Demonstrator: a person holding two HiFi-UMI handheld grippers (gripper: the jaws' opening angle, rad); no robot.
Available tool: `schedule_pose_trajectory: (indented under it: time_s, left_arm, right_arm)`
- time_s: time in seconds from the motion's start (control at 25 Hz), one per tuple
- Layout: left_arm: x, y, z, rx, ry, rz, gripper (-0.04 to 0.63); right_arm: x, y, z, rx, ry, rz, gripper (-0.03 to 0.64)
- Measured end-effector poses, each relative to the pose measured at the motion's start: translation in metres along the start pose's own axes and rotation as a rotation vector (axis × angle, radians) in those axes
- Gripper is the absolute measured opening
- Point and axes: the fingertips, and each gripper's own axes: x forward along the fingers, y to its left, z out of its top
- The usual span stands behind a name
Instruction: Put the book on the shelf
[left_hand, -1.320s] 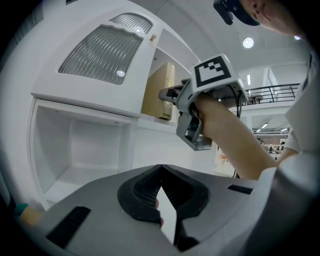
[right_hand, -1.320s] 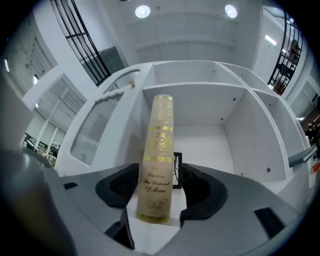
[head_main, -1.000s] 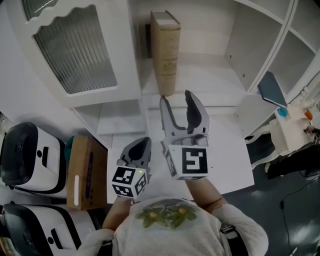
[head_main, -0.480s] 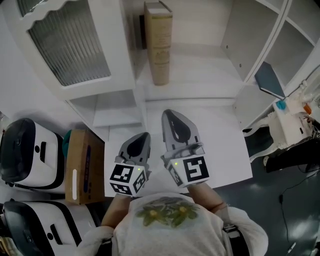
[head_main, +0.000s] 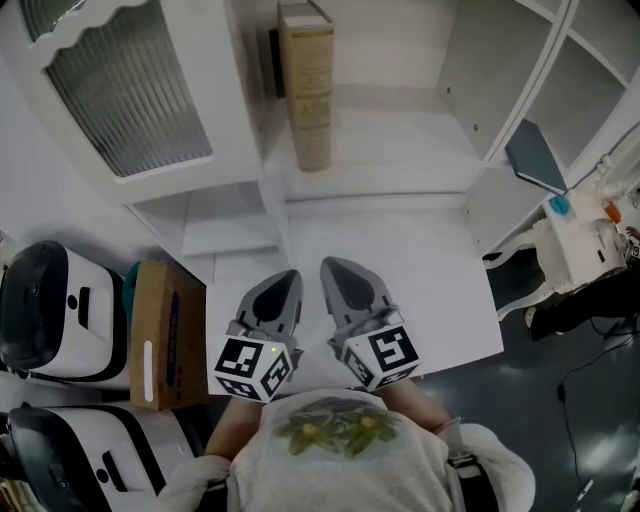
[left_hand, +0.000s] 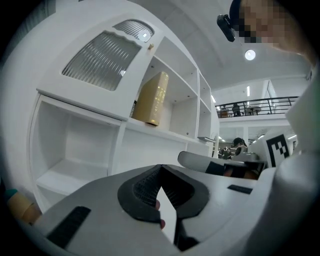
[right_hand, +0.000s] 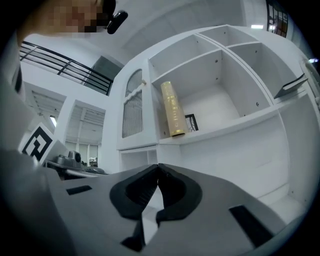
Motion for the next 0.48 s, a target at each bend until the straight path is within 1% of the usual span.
schedule_pose_trajectory:
  time_s: [0.2, 0.48]
  left_arm:
    - [0.0, -0.007, -0.006, -0.016, 0.015, -0.025, 0.027]
    - [-0.003, -0.013, -0.015, -0.025, 0.038, -0.038, 0.028]
  right_arm:
    - [-0.006, 0.001, -0.015, 0.022, 0.043, -0.003, 0.031]
    - [-0.012, 0.004, -0.023, 0.04, 0.061, 0.0, 0.031]
